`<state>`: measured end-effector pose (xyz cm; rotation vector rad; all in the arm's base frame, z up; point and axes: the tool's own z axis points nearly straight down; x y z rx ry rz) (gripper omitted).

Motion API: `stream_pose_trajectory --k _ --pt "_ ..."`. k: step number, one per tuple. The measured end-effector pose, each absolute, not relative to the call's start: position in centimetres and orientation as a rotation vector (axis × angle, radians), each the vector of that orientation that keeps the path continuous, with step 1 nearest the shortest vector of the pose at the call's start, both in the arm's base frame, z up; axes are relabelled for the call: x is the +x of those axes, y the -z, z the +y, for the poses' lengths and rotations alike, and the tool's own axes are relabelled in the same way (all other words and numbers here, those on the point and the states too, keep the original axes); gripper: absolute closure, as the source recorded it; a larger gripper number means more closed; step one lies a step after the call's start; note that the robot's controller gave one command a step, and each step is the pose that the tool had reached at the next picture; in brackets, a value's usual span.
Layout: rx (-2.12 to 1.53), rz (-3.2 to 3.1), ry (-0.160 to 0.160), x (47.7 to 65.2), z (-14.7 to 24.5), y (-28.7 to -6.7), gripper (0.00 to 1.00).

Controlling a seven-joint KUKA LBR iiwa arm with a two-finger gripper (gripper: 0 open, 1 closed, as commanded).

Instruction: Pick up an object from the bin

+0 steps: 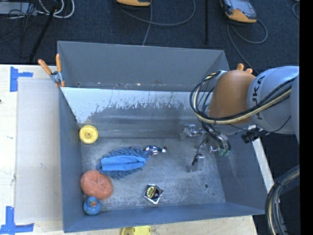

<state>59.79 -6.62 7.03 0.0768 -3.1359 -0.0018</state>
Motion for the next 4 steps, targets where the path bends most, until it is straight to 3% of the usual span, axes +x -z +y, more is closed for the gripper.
stream_pose_trajectory --k 1,2,3,4 --pt "-0.047 -3.142 0.001 61.4 -1.3 -10.1 0.0" --pt "0.135 -3.14 0.0 58.4 3.2 -7.2 0.0" --pt "0.074 -3.141 0.002 59.7 3.7 -6.9 0.0" --pt "0.288 -3.128 0.001 58.3 10.8 -6.9 1.0"
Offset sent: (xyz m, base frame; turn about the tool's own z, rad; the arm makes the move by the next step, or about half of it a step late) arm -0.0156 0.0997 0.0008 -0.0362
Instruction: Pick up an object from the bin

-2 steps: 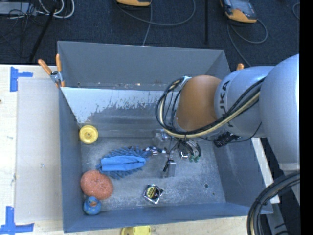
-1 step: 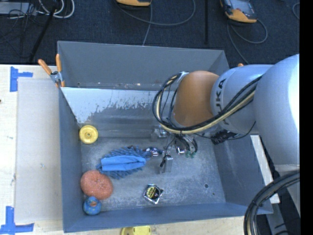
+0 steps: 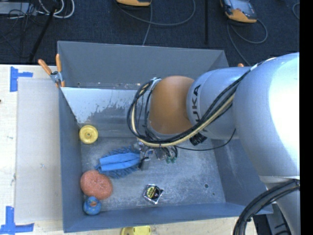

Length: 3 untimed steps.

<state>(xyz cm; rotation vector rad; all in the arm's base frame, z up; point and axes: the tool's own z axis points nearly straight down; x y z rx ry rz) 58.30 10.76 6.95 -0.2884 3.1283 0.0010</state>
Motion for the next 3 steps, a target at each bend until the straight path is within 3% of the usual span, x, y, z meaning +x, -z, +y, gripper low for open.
stream_pose_trajectory --k 1,2,3 --pt "-0.289 3.128 -0.001 58.3 10.8 -6.9 1.0" --pt "-0.264 3.135 0.001 58.4 14.4 -13.0 1.0" --pt "-0.099 3.144 -0.003 57.9 10.8 -19.0 1.0"
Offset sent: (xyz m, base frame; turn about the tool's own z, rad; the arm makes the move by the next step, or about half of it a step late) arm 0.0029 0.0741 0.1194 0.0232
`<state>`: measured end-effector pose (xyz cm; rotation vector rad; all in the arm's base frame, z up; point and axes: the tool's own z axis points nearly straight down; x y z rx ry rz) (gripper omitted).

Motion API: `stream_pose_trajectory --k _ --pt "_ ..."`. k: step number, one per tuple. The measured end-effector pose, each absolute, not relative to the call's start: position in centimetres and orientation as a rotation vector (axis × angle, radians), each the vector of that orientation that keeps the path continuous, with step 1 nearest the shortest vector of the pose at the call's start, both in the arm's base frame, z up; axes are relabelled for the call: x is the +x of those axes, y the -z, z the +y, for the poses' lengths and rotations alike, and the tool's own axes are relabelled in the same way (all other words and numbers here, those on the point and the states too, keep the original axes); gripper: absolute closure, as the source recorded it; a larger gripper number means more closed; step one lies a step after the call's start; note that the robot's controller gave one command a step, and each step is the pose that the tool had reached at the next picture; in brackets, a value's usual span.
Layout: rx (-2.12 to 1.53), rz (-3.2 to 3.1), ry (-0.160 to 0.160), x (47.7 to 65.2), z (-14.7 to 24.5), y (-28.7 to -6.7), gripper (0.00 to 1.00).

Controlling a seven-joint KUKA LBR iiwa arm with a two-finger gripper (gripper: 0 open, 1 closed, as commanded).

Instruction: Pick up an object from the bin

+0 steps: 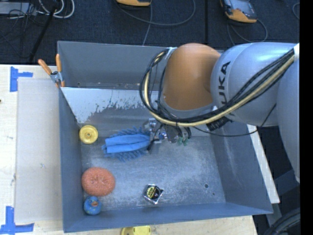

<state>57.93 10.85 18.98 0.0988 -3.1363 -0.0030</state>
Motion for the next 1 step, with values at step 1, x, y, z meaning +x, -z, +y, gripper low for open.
stream_pose_trajectory --k 1 --pt "0.26 -3.132 0.0 56.85 14.36 -31.2 1.0"
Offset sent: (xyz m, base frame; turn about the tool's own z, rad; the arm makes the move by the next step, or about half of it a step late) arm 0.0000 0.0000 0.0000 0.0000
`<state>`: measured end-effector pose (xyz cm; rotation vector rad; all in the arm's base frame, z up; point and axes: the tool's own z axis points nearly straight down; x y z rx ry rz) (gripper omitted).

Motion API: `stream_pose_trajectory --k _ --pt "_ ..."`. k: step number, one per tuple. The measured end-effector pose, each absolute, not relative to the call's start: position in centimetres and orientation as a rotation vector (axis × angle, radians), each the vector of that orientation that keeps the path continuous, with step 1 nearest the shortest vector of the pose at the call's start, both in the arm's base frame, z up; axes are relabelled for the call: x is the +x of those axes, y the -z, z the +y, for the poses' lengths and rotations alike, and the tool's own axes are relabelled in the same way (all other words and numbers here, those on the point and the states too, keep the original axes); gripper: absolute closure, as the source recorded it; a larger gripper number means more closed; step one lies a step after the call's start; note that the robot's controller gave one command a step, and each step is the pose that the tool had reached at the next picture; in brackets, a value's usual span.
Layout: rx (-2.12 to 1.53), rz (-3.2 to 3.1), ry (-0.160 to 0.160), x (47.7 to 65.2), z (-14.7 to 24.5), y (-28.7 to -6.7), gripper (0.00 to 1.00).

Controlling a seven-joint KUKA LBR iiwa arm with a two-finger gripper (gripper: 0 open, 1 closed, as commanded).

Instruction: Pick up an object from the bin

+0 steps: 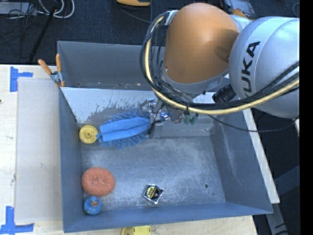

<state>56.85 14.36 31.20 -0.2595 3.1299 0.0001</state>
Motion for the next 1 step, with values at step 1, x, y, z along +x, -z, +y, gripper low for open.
stream_pose_trajectory --k 1 --pt "-0.26 3.13 0.0 56.85 14.37 -31.2 1.0"
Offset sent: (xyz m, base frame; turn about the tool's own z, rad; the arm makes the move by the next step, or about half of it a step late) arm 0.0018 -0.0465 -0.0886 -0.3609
